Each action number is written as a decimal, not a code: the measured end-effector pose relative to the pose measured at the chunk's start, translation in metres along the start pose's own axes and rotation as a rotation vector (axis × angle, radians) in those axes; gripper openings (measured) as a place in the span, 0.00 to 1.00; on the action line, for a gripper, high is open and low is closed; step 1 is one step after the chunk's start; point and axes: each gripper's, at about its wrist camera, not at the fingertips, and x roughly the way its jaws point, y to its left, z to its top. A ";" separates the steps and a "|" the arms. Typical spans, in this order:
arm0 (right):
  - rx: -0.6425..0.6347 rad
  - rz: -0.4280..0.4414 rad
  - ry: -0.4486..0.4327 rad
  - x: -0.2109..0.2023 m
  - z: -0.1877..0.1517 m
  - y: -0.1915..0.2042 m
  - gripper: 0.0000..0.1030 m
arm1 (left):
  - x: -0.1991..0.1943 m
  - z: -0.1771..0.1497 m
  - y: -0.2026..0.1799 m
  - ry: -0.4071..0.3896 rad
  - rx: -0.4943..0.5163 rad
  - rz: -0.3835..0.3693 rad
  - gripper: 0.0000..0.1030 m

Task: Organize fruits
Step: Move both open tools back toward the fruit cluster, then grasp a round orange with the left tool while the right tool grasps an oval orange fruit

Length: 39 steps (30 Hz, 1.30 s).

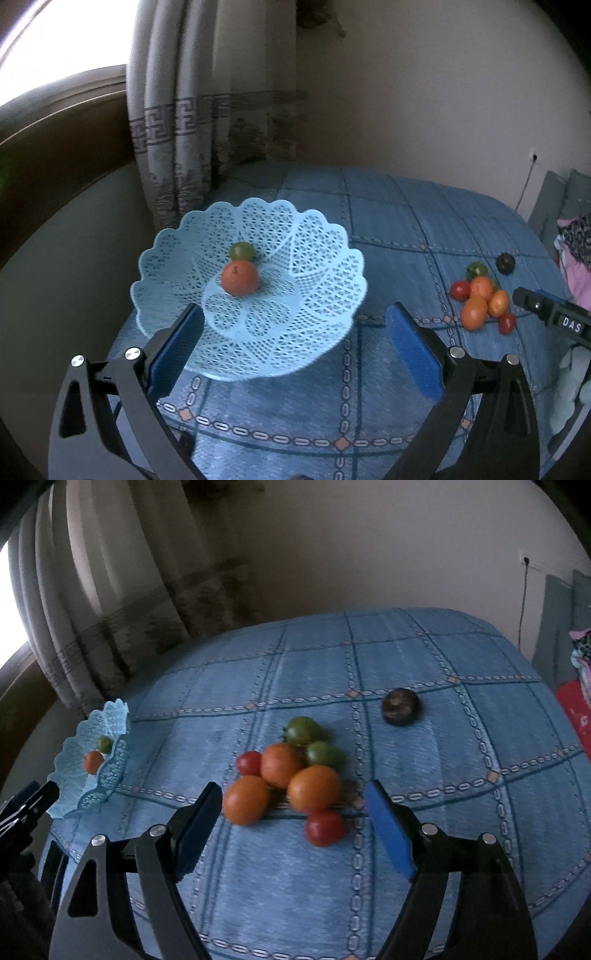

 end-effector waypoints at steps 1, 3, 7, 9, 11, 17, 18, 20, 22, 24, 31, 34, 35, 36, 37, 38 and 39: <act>-0.002 -0.002 0.002 0.000 -0.001 -0.002 0.77 | 0.000 -0.001 -0.004 0.001 0.010 -0.002 0.97; -0.011 -0.006 0.005 0.001 -0.002 -0.004 0.77 | -0.001 -0.002 -0.009 0.000 0.024 -0.006 0.97; -0.031 -0.015 0.013 0.004 -0.006 -0.007 0.77 | 0.000 -0.005 -0.017 0.001 0.037 -0.013 0.97; -0.032 -0.017 0.022 0.008 -0.008 -0.009 0.77 | 0.001 -0.005 -0.020 0.003 0.042 -0.015 0.97; -0.034 -0.018 0.029 0.010 -0.010 -0.010 0.77 | 0.002 -0.006 -0.024 0.007 0.051 -0.019 0.97; -0.071 -0.017 0.037 0.021 -0.005 -0.007 0.68 | 0.003 -0.006 -0.041 0.010 0.099 -0.028 0.97; -0.075 -0.018 0.041 0.023 -0.004 -0.007 0.65 | 0.004 -0.006 -0.045 0.010 0.109 -0.030 0.97; -0.074 -0.015 0.049 0.027 0.000 -0.008 0.62 | 0.005 -0.006 -0.051 0.011 0.127 -0.034 0.97; -0.077 -0.014 0.061 0.034 0.003 -0.009 0.57 | 0.007 -0.007 -0.057 0.016 0.141 -0.037 0.97; -0.075 -0.006 0.077 0.041 0.006 -0.010 0.54 | 0.009 -0.007 -0.061 0.023 0.148 -0.047 0.97; -0.070 0.025 0.108 0.053 0.007 -0.013 0.41 | 0.019 -0.008 -0.073 0.051 0.153 -0.060 0.97; -0.079 0.031 0.104 0.053 0.006 -0.011 0.41 | 0.024 -0.008 -0.079 0.062 0.158 -0.065 0.97; -0.073 0.038 0.102 0.053 0.006 -0.012 0.41 | 0.026 -0.009 -0.082 0.066 0.161 -0.065 0.97; -0.069 0.041 0.101 0.052 0.006 -0.013 0.41 | 0.027 -0.009 -0.084 0.068 0.166 -0.065 0.97; -0.064 0.045 0.101 0.051 0.006 -0.015 0.41 | 0.029 -0.010 -0.088 0.072 0.175 -0.065 0.97; -0.058 0.047 0.098 0.049 0.006 -0.017 0.41 | 0.030 -0.011 -0.090 0.073 0.182 -0.065 0.97; -0.056 0.046 0.096 0.046 0.006 -0.020 0.41 | 0.030 -0.012 -0.093 0.074 0.188 -0.065 0.97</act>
